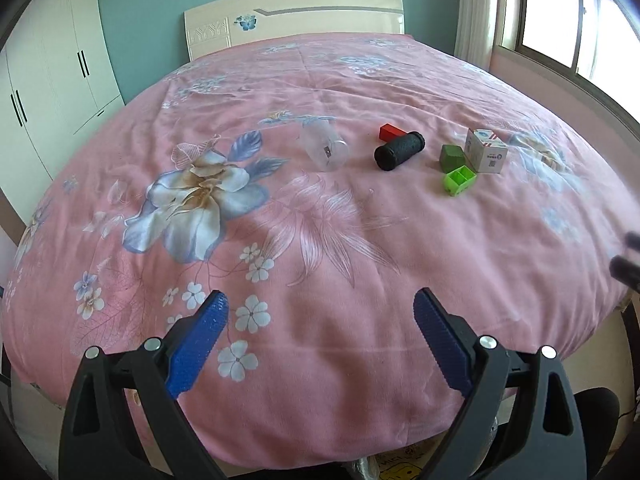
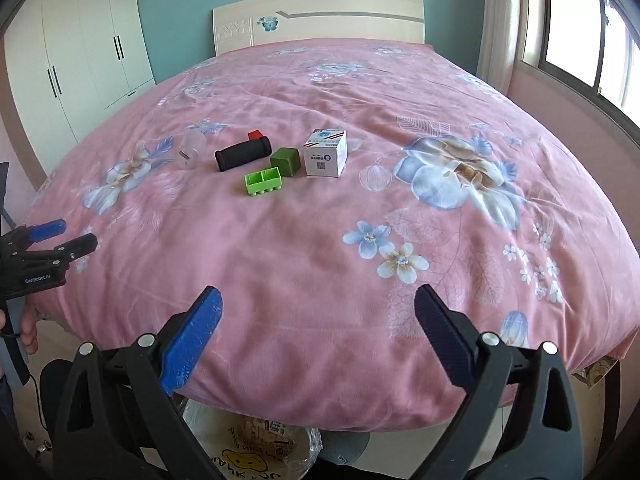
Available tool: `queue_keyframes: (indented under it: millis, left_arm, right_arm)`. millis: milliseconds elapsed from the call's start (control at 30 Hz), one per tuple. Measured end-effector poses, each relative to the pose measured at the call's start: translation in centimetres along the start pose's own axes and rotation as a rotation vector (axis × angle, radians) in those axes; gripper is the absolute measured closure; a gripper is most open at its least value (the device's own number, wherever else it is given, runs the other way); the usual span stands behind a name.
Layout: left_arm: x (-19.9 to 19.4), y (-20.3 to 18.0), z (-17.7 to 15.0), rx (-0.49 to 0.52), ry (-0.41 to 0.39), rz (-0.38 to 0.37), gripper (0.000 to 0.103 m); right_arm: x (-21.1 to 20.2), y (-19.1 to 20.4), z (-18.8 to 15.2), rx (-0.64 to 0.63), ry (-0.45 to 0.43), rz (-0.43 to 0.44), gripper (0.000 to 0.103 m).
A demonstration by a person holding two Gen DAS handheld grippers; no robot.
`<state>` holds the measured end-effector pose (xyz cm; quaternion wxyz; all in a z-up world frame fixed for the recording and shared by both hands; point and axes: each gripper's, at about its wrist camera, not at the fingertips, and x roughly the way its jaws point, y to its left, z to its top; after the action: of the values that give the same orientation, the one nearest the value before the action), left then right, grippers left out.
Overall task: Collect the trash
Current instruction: 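Move both tools back over the bed toward the remaining items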
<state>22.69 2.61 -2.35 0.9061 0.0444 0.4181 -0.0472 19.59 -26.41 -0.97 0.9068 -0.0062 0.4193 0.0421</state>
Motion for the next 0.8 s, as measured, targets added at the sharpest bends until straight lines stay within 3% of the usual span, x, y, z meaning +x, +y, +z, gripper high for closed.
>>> queue_keyframes:
  millis: [267,500,800]
  left_arm:
    - [3.6,1.4,4.2,-0.017,0.032,0.008,0.008]
    - [7.2,2.2,7.6,-0.070,0.072,-0.029,0.008]
    - [12.3,2.5,11.5,-0.104,0.117,-0.037,0.008]
  right_arm:
    - [3.4,-1.0,2.4,0.017,0.027,-0.009,0.008]
    - [6.7,-1.6,4.7,0.038,0.046,-0.004,0.008]
    - [11.4,-2.3,9.1,0.080,0.065,0.024,0.008]
